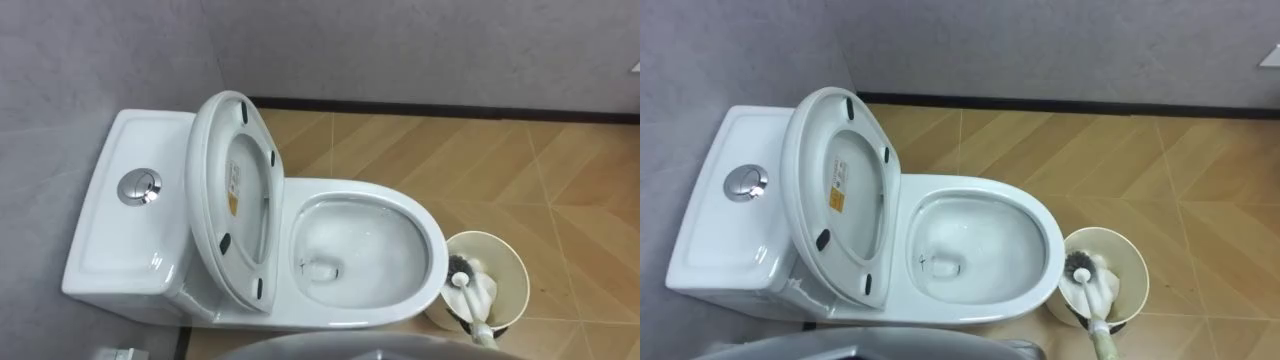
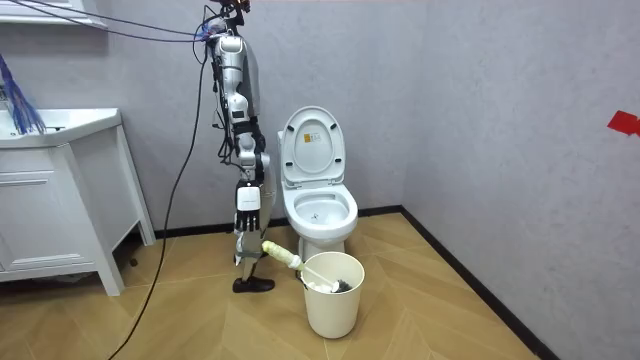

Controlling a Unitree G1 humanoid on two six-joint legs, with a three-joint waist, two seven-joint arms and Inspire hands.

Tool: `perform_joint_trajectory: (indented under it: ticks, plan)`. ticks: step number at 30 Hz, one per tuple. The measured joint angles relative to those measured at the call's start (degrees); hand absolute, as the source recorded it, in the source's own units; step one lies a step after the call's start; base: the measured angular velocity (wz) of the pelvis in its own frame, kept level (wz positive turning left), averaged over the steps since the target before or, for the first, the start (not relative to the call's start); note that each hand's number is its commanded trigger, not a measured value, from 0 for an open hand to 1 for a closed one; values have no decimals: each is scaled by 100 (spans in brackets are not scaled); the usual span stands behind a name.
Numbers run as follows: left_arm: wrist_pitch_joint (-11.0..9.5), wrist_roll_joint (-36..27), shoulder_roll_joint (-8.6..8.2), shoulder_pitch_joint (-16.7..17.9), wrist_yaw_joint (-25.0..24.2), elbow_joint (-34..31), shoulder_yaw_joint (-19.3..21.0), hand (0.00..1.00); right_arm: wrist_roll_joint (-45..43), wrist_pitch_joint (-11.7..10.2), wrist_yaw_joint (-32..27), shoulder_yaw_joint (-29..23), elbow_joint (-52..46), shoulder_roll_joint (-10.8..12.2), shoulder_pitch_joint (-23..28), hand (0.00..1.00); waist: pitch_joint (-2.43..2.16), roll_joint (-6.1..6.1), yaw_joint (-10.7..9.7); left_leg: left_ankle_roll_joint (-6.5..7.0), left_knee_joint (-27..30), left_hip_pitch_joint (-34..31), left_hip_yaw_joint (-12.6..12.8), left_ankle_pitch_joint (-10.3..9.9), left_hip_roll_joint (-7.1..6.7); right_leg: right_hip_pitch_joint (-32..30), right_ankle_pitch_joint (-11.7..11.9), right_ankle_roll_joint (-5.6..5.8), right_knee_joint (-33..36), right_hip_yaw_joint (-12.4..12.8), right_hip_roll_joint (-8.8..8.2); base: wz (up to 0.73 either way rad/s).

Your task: Brush toilet

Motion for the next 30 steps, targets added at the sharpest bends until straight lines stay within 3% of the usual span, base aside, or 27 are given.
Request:
perform_joint_trajectory:
  ticks: [5,13,18,23,30]
  plan:
    - [-21,1,0,-3,-1,0,-1,0,23,-4,-56,4,1,-1,13,0,12,63,5,0,-13,35,44,0,7,0,1,-1,11,78,11,-4]
    - [-131,10,1,-70,80,-20,9,0,36,-40,-505,-5,-62,0,-7,0,13,68,10,5,-21,50,73,-14,5,-2,1,-1,16,148,18,-2]
    - [-224,13,0,-140,230,-15,16,0,82,-200,-900,-147,-94,0,-51,0,14,87,7,4,-26,38,80,-22,6,-17,1,-1,10,151,21,0]
    - [-344,18,-4,-160,269,-12,136,0,376,-439,-1358,-606,-237,6,-45,0,12,117,-11,8,-25,-6,96,-30,4,-28,0,0,0,145,18,0]
    - [-411,133,-28,-134,445,-44,333,0,1460,-686,-2048,-1057,-566,13,37,0,6,140,-9,7,-20,-92,145,-32,6,-146,0,1,7,149,17,-3]
